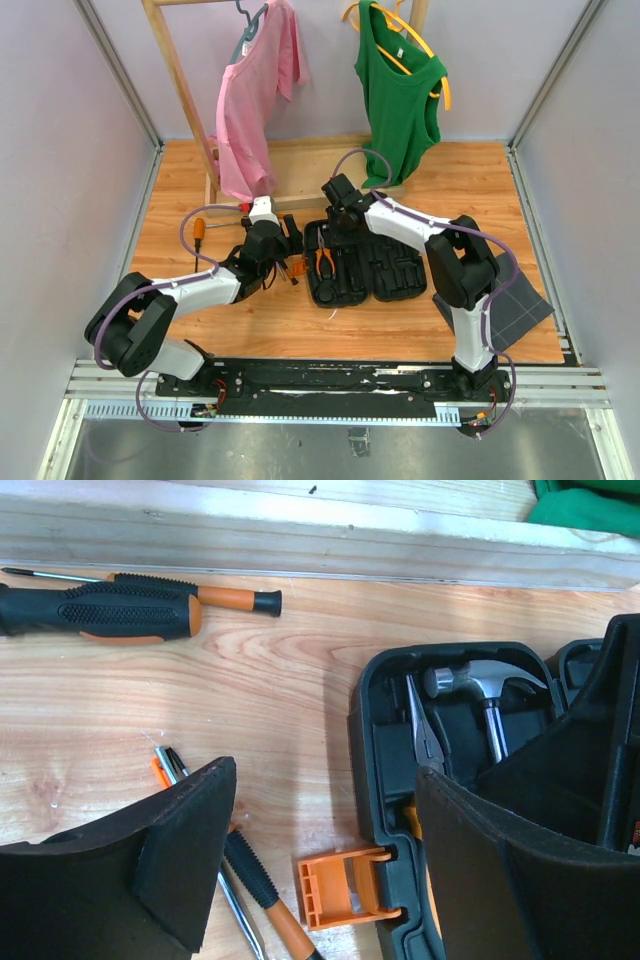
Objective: Sort the tools into containers
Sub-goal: Place the hammer in the storage box.
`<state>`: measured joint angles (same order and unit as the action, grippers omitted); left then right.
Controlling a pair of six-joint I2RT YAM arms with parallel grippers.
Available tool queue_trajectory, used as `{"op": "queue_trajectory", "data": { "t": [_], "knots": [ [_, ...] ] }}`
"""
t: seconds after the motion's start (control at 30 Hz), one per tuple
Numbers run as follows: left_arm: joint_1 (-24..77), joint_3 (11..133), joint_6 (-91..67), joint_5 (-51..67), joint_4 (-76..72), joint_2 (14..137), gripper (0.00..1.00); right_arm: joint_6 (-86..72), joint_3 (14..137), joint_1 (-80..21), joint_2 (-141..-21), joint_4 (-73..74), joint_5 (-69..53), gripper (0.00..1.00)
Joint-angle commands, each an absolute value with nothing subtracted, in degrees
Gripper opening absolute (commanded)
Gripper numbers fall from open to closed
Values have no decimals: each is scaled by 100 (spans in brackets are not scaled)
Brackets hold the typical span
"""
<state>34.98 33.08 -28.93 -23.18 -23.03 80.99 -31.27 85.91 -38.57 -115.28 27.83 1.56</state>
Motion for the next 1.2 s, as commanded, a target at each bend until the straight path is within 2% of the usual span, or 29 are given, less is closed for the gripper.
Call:
{"op": "queue_trajectory", "data": {
  "t": [0.0,0.57,1.17],
  "knots": [
    [3463,3460,-2898,-2331,-2364,8138,76,-3050,8535,-3784,-11496,2936,420,29],
    [3463,3463,-2891,-2321,-2339,8118,76,-2695,8088,-3818,-10659,2944,668,33],
    [3463,3687,-2578,-1766,-2320,8330,73,-2733,6858,-3977,-9974,2295,-266,29]
  ]
}}
